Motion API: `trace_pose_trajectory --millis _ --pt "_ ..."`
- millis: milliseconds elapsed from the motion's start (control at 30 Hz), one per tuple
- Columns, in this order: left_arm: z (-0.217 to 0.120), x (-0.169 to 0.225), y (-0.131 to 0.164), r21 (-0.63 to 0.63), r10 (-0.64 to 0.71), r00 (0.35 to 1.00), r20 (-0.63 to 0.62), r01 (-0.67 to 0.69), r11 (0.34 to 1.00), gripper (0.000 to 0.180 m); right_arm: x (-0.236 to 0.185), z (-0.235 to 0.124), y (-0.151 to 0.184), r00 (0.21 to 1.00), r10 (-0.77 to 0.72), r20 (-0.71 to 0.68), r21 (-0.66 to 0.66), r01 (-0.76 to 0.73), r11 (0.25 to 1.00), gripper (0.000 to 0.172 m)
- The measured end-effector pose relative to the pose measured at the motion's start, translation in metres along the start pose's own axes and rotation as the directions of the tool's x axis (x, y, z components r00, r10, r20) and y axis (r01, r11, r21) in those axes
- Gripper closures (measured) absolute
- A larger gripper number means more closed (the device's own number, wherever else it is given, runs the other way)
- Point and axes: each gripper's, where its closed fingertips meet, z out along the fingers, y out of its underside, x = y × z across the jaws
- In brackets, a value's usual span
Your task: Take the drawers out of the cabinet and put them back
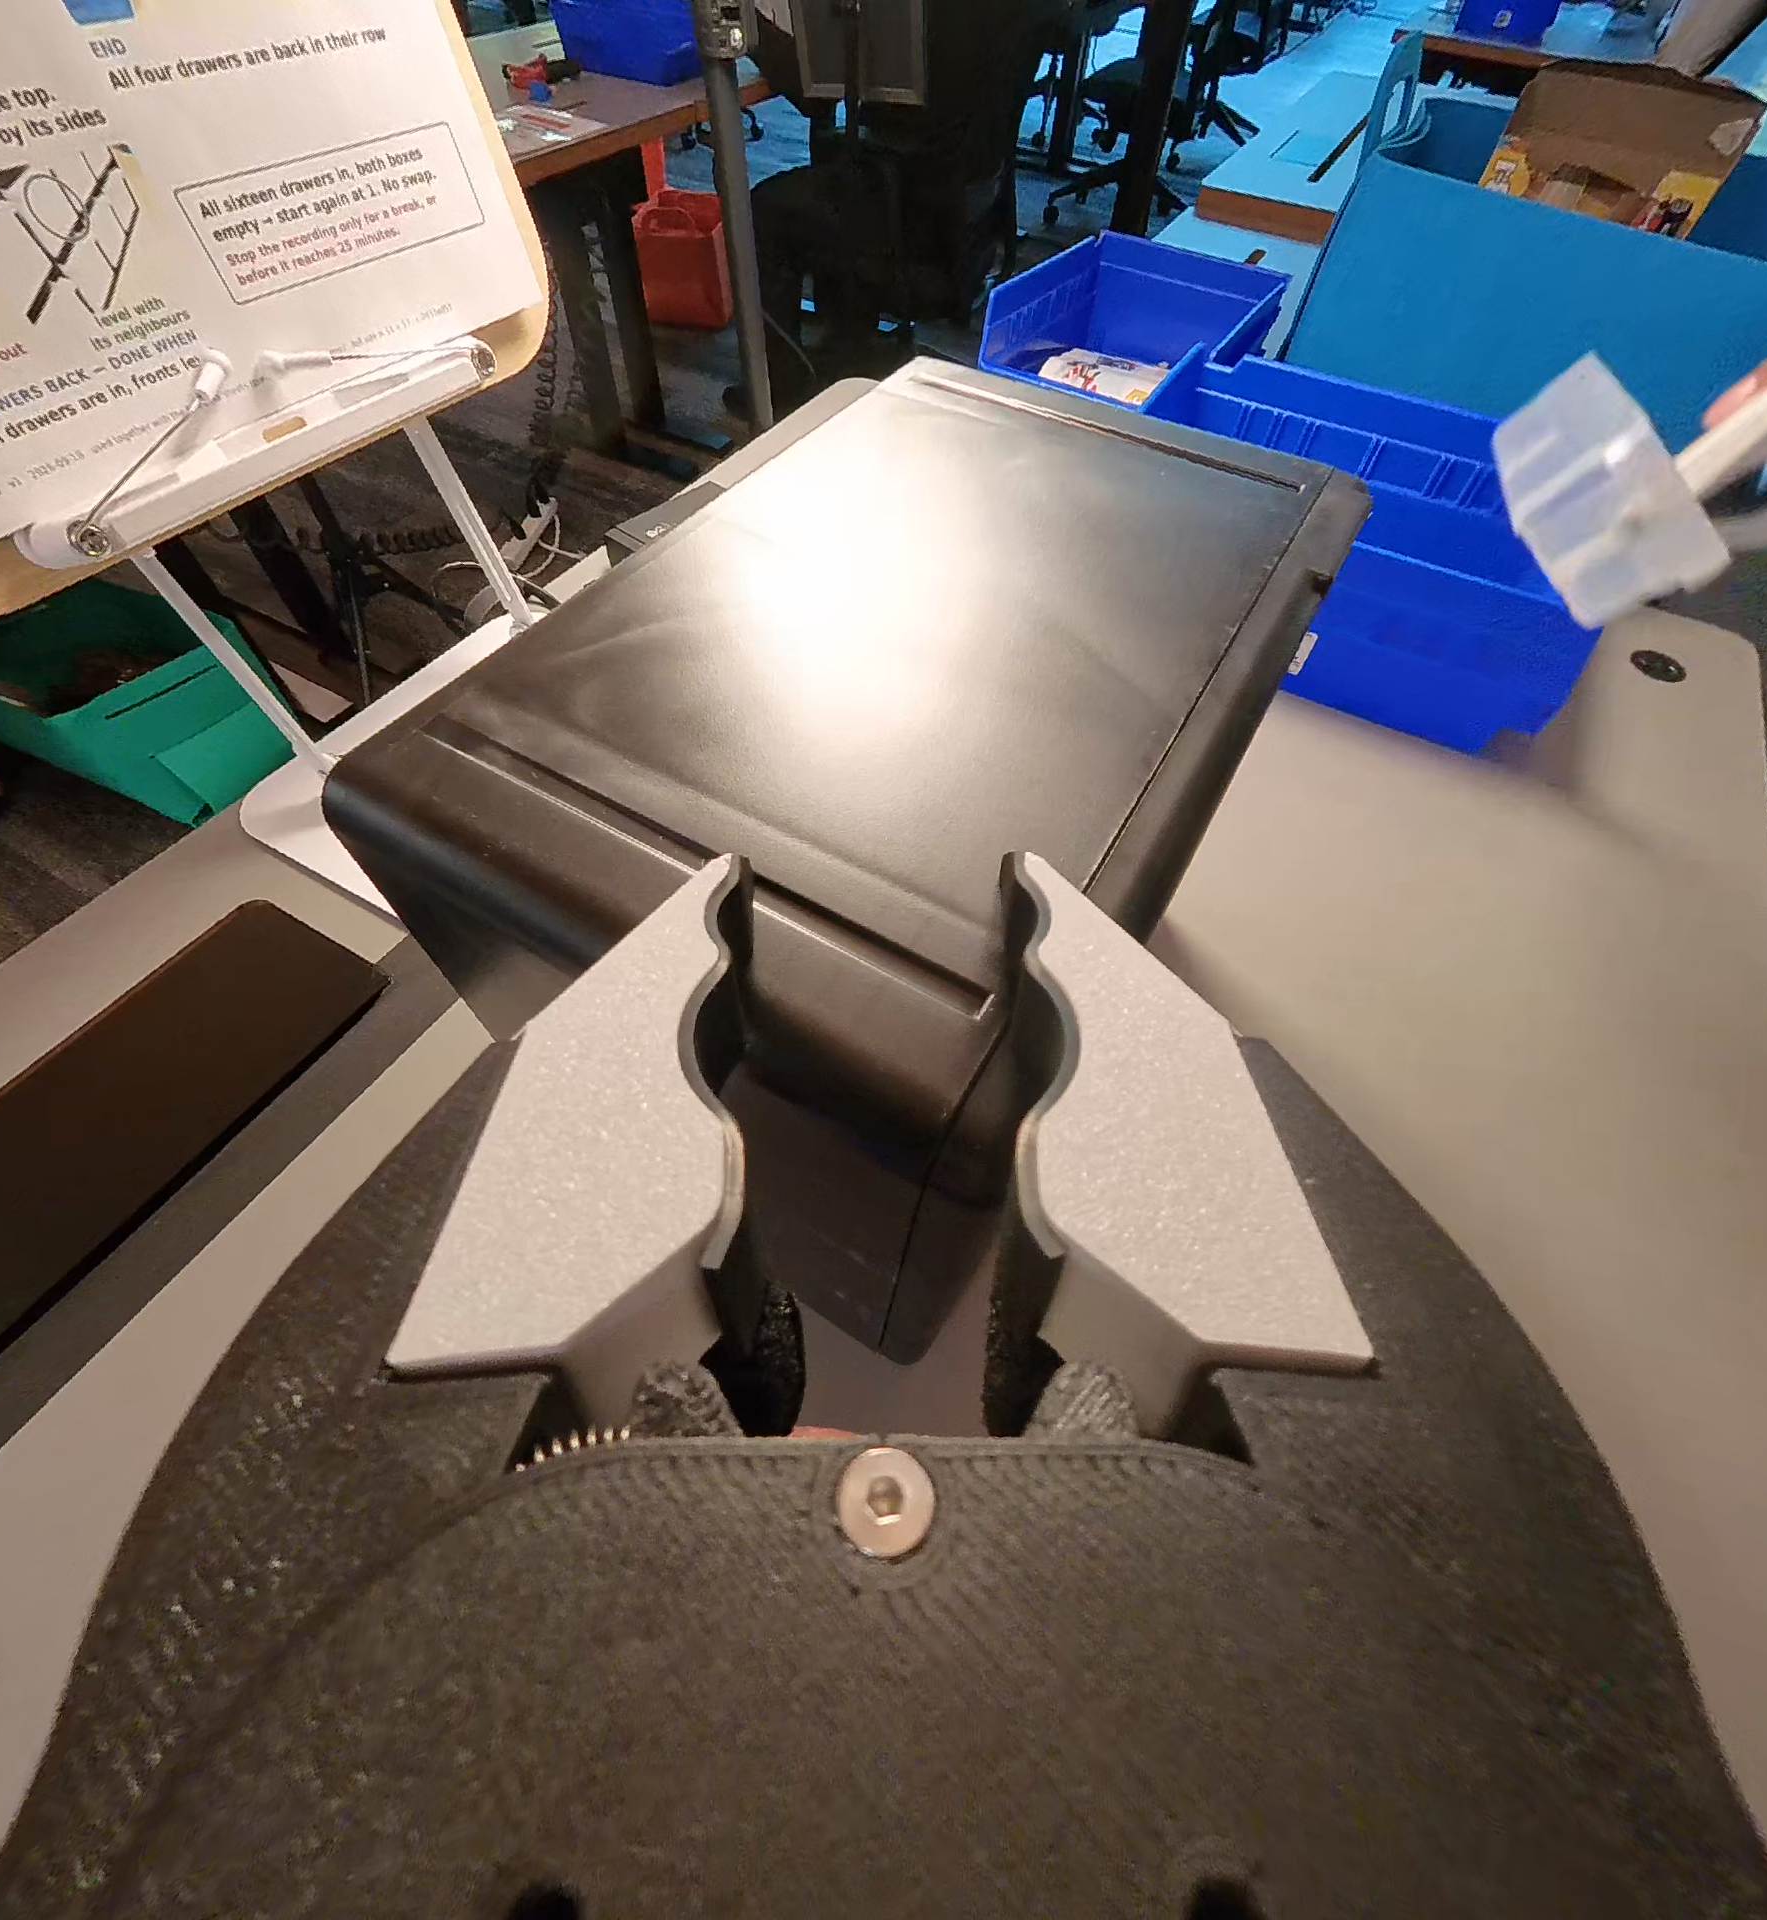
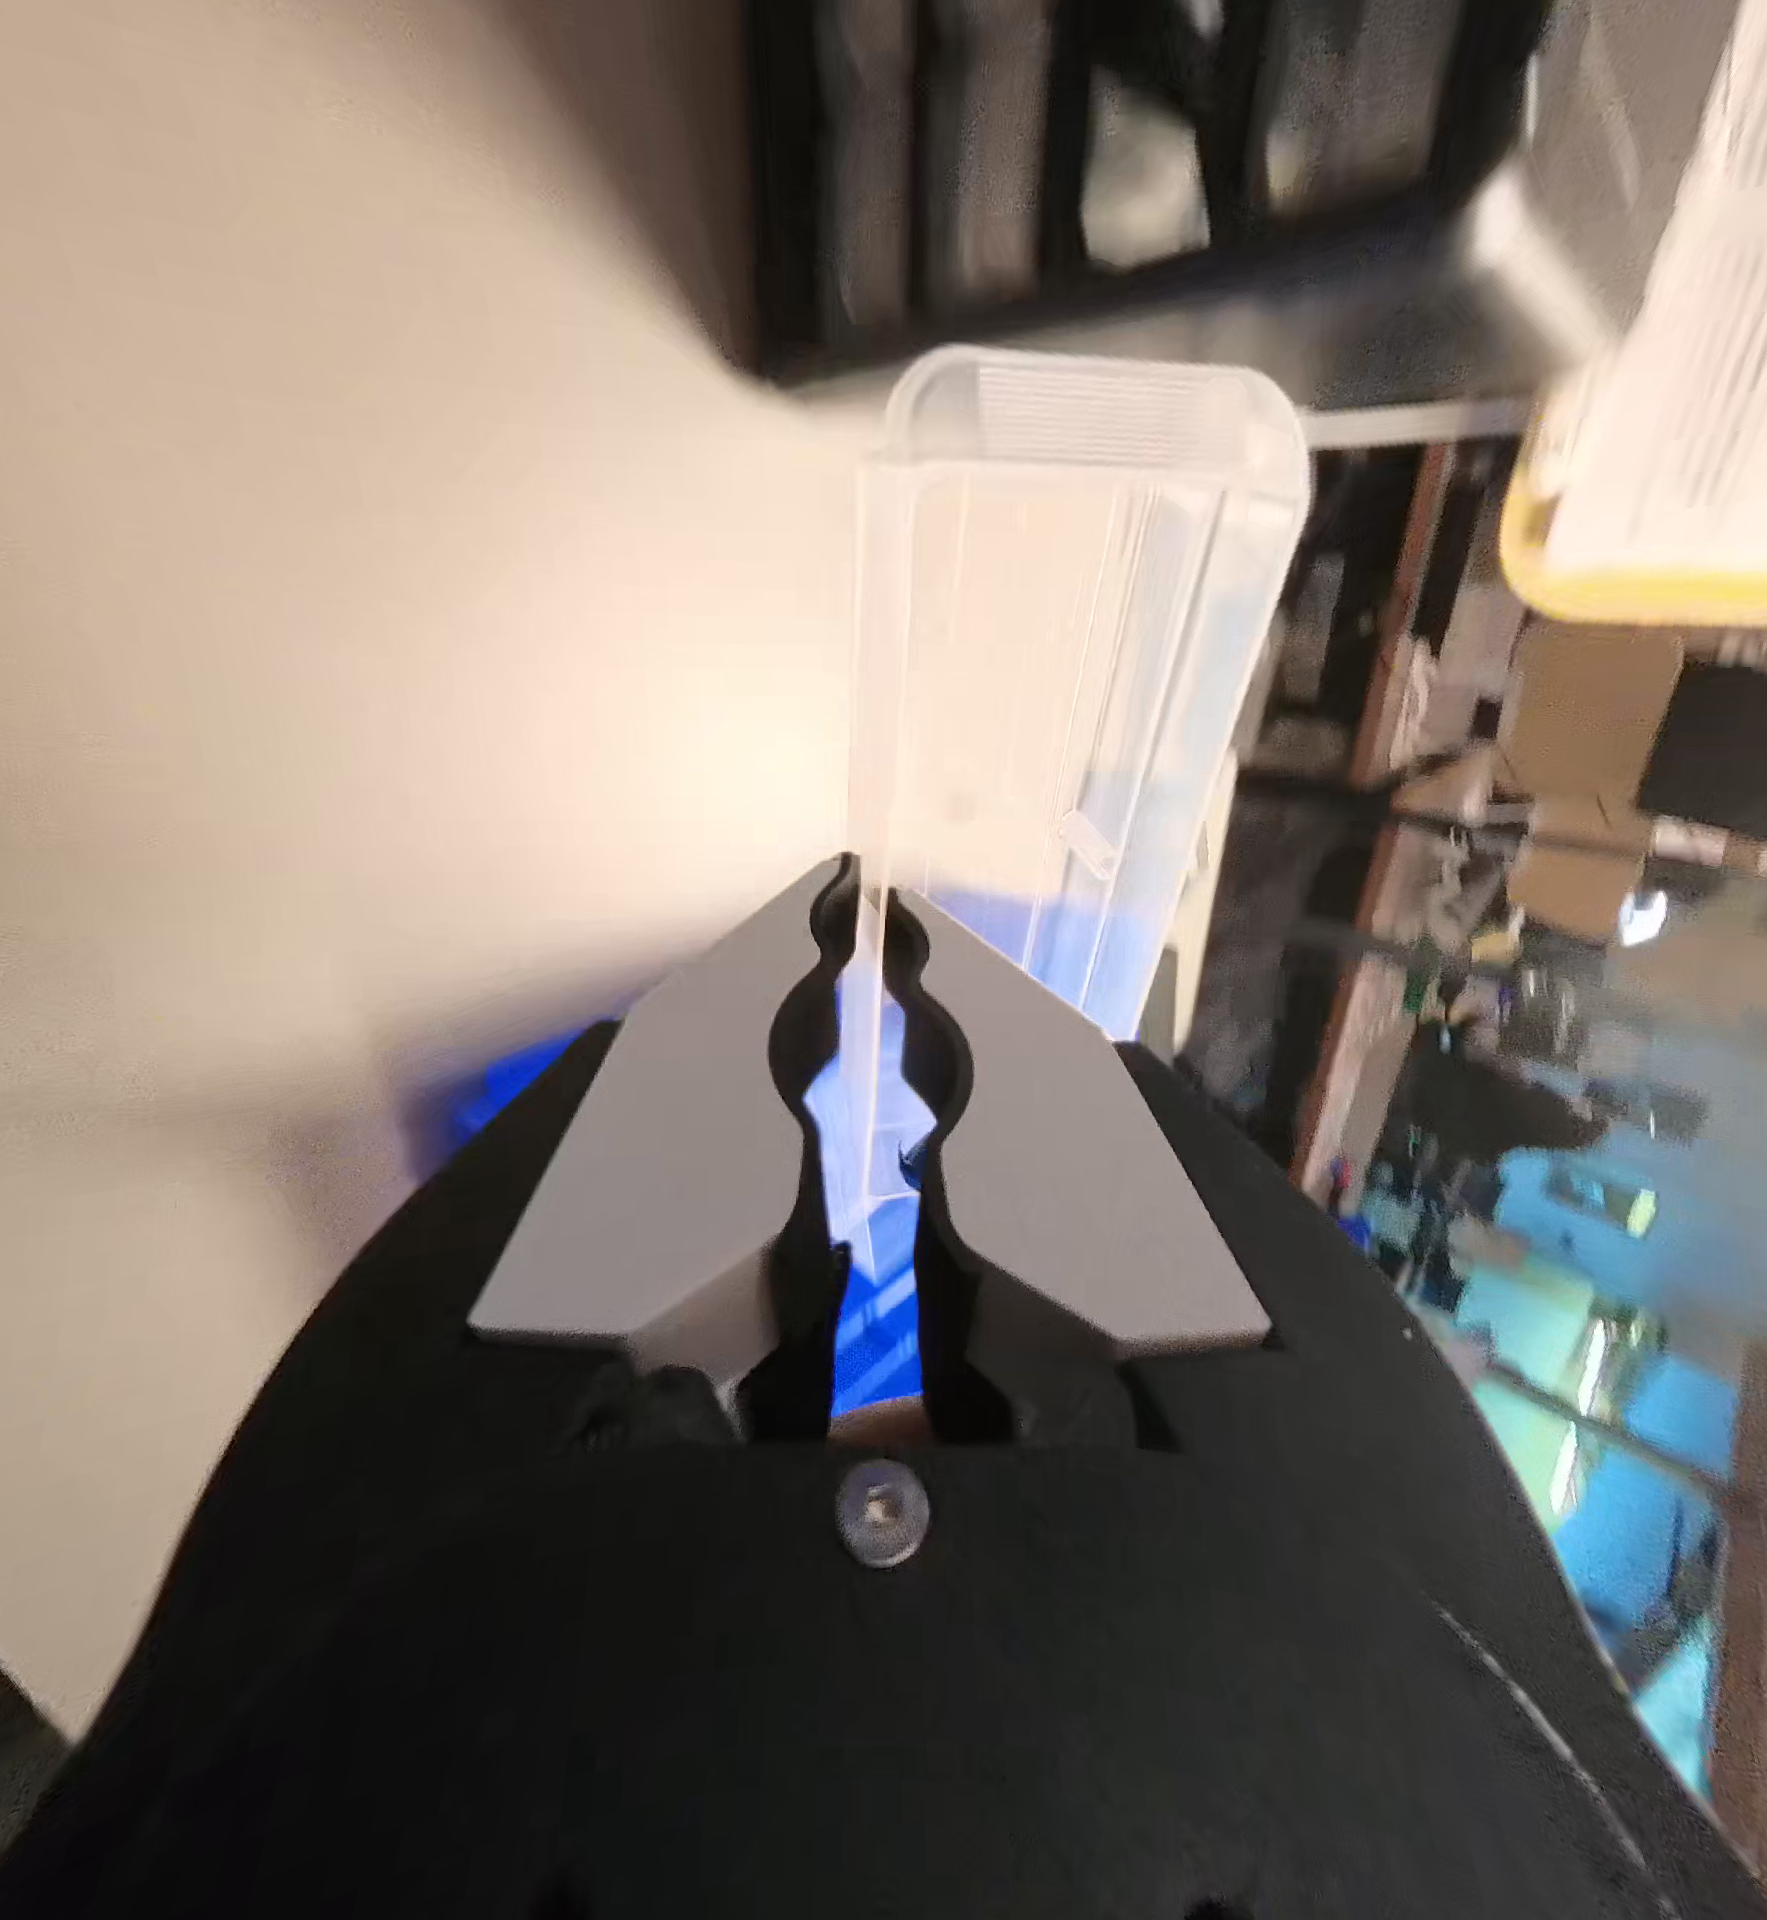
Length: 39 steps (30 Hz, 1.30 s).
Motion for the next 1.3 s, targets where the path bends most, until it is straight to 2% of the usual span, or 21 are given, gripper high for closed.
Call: trace_pose_trajectory --millis 100,167,300,500,633,800,900,1100,1300 --pt "0.0 0.0 0.0 -0.001 0.002 1.0 0.003 -0.002 1.0 0.132 0.012 -0.004 0.086 0.998 0.062 -0.012 -0.18 -0.063 0.982 0.166" --pt "0.0 0.0 0.0 -0.001 0.002 1.0 0.002 -0.002 1.0 0.132 0.002 0.004 0.137 0.993 0.111 0.036 -0.268 -0.098 0.959 0.165" --pt "0.0 0.0 0.0 0.0 0.002 1.0 0.001 -0.002 1.0 0.132 -0.038 0.032 0.191 0.974 0.148 0.173 -0.355 -0.079 0.932 0.165" --pt "0.0 0.0 0.0 0.004 0.001 1.0 -0.001 -0.001 1.0 0.132 -0.076 0.067 0.203 0.919 0.134 0.37 -0.398 0.027 0.917 0.166" --pt "0.0 0.0 0.0 0.004 0.003 1.0 -0.006 -0.003 1.0 0.131 -0.089 0.09 0.203 0.894 0.051 0.446 -0.402 0.149 0.904 0.166" --pt "0.0 0.0 0.0 0.006 0.004 1.0 -0.01 -0.004 1.0 0.131 -0.064 0.109 0.21 0.921 -0.056 0.385 -0.424 0.231 0.876 0.161" --pt "0.0 0.001 0.0 0.007 0.005 1.0 -0.012 -0.005 1.0 0.131 -0.051 0.119 0.223 0.939 -0.095 0.33 -0.465 0.249 0.849 0.146" --pt "0.0 0.0 0.0 0.008 0.005 1.0 -0.012 -0.005 1.0 0.131 -0.042 0.116 0.228 0.969 -0.011 0.247 -0.47 0.13 0.873 0.115" --pt "0.0 0.001 0.0 0.008 0.004 1.0 -0.013 -0.004 1.0 0.131 -0.012 0.077 0.218 0.979 0.199 0.038 -0.371 -0.171 0.913 0.104"
